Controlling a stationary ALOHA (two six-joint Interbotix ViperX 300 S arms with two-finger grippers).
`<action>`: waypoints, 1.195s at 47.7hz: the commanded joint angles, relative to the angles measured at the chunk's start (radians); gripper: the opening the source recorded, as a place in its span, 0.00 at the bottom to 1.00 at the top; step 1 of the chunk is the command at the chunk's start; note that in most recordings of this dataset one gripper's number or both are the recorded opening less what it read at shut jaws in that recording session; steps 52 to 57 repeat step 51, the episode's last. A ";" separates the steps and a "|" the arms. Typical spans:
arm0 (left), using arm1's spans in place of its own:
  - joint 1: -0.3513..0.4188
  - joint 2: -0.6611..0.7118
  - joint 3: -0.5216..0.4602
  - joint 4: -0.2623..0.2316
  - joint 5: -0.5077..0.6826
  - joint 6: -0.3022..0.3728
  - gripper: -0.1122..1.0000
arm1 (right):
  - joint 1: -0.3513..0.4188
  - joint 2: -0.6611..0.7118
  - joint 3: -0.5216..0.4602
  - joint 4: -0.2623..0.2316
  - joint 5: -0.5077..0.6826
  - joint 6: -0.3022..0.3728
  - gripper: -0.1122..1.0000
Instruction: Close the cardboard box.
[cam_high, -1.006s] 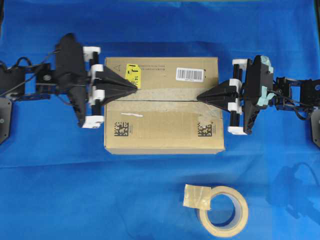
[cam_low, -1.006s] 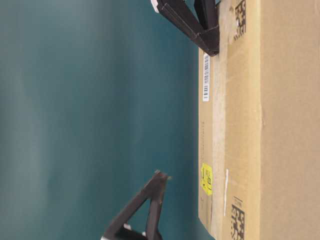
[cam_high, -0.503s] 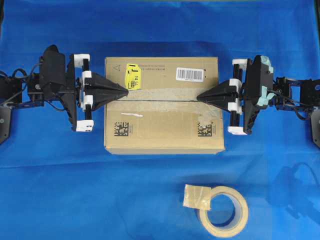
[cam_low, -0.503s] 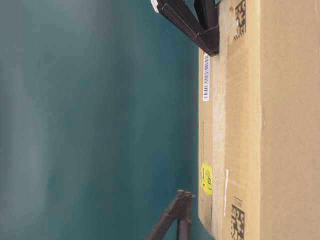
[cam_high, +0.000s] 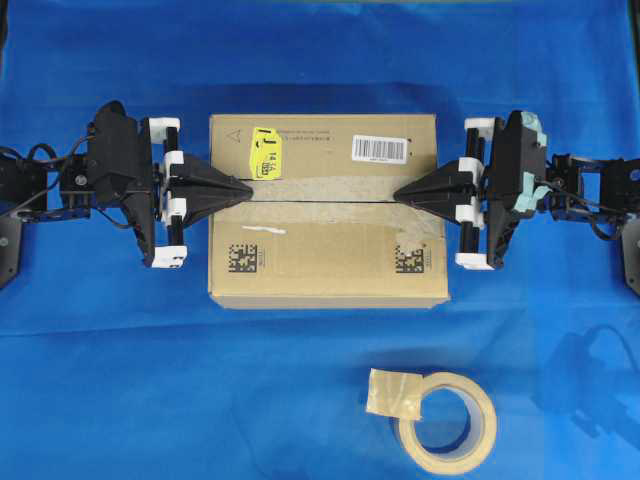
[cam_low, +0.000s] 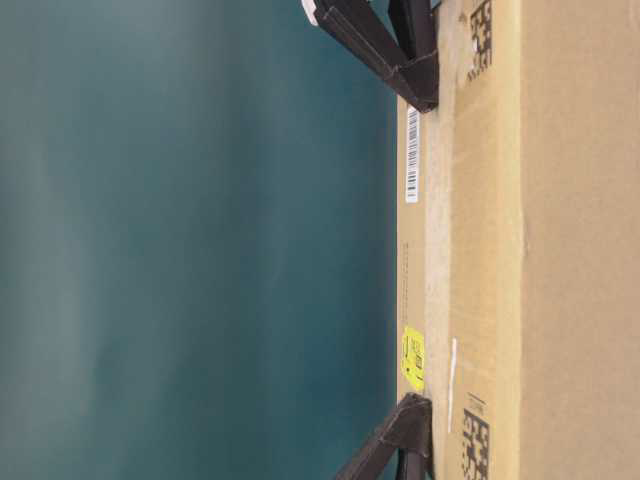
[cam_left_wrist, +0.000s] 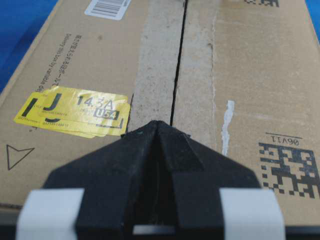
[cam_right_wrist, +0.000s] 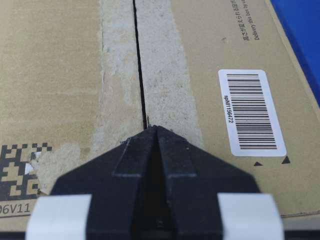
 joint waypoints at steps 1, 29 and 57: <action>-0.002 -0.002 -0.008 -0.002 -0.014 -0.002 0.10 | -0.003 -0.003 -0.006 0.003 -0.003 0.000 0.10; -0.008 0.003 0.002 -0.002 -0.032 -0.002 0.10 | -0.003 -0.003 -0.006 0.003 -0.003 0.000 0.10; -0.008 0.003 0.006 -0.002 -0.032 -0.002 0.10 | -0.003 -0.003 -0.006 0.003 -0.003 0.000 0.10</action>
